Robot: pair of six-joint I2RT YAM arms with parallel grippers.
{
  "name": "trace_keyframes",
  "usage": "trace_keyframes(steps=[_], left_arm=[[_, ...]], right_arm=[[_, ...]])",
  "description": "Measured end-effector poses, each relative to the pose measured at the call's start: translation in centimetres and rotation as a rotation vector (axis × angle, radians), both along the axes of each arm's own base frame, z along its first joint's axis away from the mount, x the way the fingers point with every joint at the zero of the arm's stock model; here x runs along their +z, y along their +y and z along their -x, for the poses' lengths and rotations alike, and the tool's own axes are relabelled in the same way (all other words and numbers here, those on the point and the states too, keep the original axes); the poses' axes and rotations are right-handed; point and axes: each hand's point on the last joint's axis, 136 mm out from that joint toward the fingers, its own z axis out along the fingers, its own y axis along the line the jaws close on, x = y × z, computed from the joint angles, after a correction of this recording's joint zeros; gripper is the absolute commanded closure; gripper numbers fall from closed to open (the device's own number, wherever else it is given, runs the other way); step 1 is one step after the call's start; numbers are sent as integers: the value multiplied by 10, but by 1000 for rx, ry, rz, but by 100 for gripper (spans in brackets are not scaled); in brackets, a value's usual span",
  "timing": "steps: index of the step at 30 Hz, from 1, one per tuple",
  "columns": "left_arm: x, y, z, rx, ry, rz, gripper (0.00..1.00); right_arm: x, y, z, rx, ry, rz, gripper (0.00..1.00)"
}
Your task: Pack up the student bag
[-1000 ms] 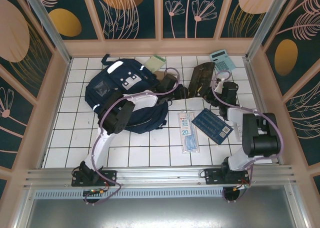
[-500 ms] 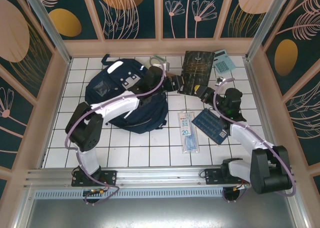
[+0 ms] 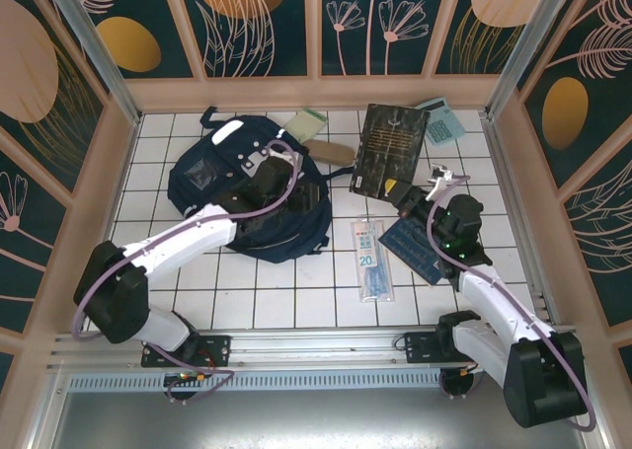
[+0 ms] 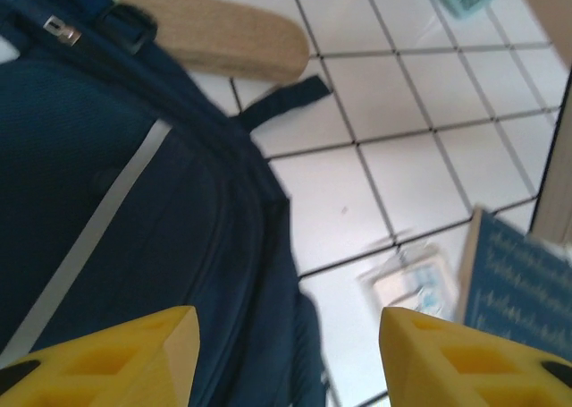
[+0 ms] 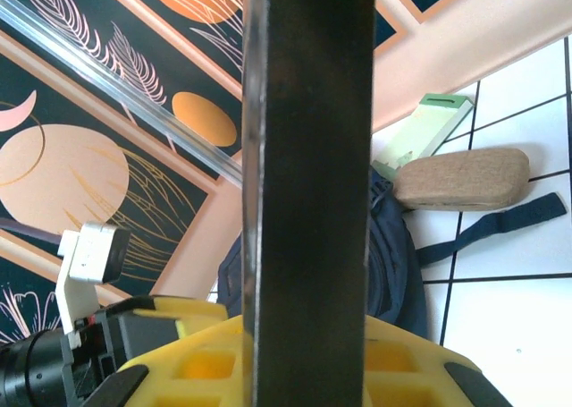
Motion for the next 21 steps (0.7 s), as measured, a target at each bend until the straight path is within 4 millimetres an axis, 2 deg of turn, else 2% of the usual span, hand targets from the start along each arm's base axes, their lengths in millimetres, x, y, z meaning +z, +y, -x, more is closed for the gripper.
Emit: trace_keyframes(steps=[4, 8, 13, 17, 18, 19, 20, 21], left_arm=[[-27, 7, 14, -38, 50, -87, 47], [-53, -5, 21, -83, 91, -158, 50], [-81, -21, 13, -110, 124, -240, 50], [-101, -22, 4, -100, 142, -306, 55], [-106, -20, 4, -98, 148, -324, 58], [-110, -18, 4, -94, 154, -338, 65], [-113, -17, 3, -95, 153, -350, 80], [-113, -16, 3, -92, 151, -356, 88]], right_arm=[[-7, -3, 2, -17, 13, 4, 100], [-14, -6, 8, -24, 15, 17, 100], [-14, -12, 17, -43, 7, 20, 100], [-10, -18, 20, -64, -12, 16, 100], [-10, -19, 21, -66, -14, 16, 100], [-11, -20, 22, -68, -14, 15, 100], [-12, -20, 22, -68, -10, 16, 100], [-13, -20, 22, -68, -7, 17, 100]])
